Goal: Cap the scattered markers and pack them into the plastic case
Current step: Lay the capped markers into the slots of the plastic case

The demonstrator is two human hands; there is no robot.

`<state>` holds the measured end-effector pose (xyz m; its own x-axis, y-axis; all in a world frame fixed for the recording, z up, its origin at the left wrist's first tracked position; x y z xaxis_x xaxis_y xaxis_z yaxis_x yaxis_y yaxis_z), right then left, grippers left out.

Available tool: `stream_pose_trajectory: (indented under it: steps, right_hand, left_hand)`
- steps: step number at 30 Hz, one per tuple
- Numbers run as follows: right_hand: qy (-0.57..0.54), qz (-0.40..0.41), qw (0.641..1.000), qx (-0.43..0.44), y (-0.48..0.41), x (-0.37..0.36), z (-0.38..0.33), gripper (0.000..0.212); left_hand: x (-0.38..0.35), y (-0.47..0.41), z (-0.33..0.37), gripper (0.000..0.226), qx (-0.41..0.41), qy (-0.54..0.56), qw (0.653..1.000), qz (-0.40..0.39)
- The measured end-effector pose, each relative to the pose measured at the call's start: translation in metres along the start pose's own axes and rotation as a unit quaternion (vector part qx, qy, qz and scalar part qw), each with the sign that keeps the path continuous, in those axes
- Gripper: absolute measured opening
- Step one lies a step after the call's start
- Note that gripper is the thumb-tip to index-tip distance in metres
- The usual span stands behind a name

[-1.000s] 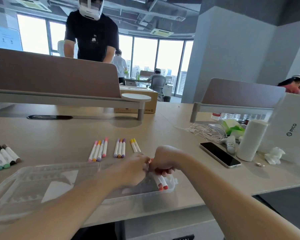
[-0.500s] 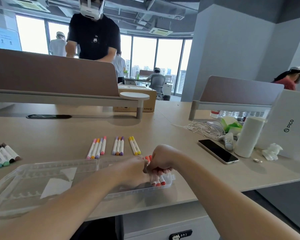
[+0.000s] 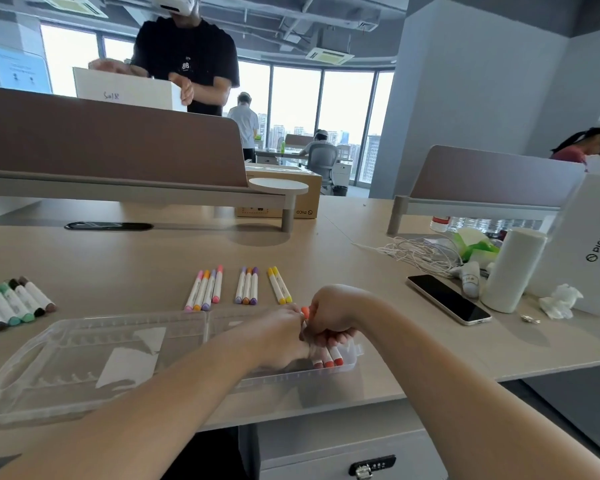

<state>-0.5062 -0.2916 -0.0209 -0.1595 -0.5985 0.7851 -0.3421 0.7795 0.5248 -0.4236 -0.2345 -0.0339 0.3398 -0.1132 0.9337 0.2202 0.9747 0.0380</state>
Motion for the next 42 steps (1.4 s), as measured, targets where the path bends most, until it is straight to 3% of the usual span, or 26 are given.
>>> stream_pose_trajectory:
  steps: [4,8,13,17,22,30,37,42]
  right_hand:
    - [-0.026,0.003,1.000,-0.002,0.004,0.000,0.002,0.021]
    - [-0.040,0.051,0.998,0.009,0.011,0.002,0.002,0.019]
    - [-0.053,0.146,0.987,0.039,0.004,0.011,-0.011,0.031]
    - [-0.166,0.175,0.967,0.082,-0.012,0.010,-0.050,0.017]
    - [-0.184,0.199,0.953,0.135,-0.052,0.000,-0.105,0.015]
    - [-0.068,0.229,0.968,0.077,-0.097,0.013,-0.158,0.017]
    - [0.094,0.117,0.988,0.021,-0.123,0.006,-0.182,0.029]
    - [0.076,0.112,0.990,0.023,-0.114,0.006,-0.177,0.028]
  left_hand:
    - [0.000,0.003,-0.002,0.039,0.002,-0.068,0.998,0.000]
    - [0.007,0.013,-0.004,0.037,-0.006,0.030,0.999,0.020]
    - [0.043,0.032,-0.038,0.032,0.063,0.055,0.989,0.125]
    - [0.067,0.046,-0.075,0.028,0.132,0.018,0.977,0.165]
    - [0.093,0.060,-0.119,0.027,0.174,0.070,0.959,0.211]
    - [0.111,0.058,-0.158,0.025,0.194,0.063,0.951,0.231]
    - [0.108,0.047,-0.172,0.025,0.196,0.077,0.951,0.225]
    - [0.099,0.051,-0.167,0.030,0.207,0.066,0.951,0.220]
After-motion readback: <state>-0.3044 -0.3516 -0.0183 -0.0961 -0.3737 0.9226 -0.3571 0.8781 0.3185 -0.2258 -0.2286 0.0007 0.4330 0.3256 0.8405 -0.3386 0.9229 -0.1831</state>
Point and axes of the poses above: each hand's wrist, its own y-axis away from the middle knuckle, its own x-axis out of the back of the hand, z = x × y, the point moved 6 cm from there along -y, towards the middle knuckle, and after that the axes turned 8 degrees about -y, right-handed, at the moved point
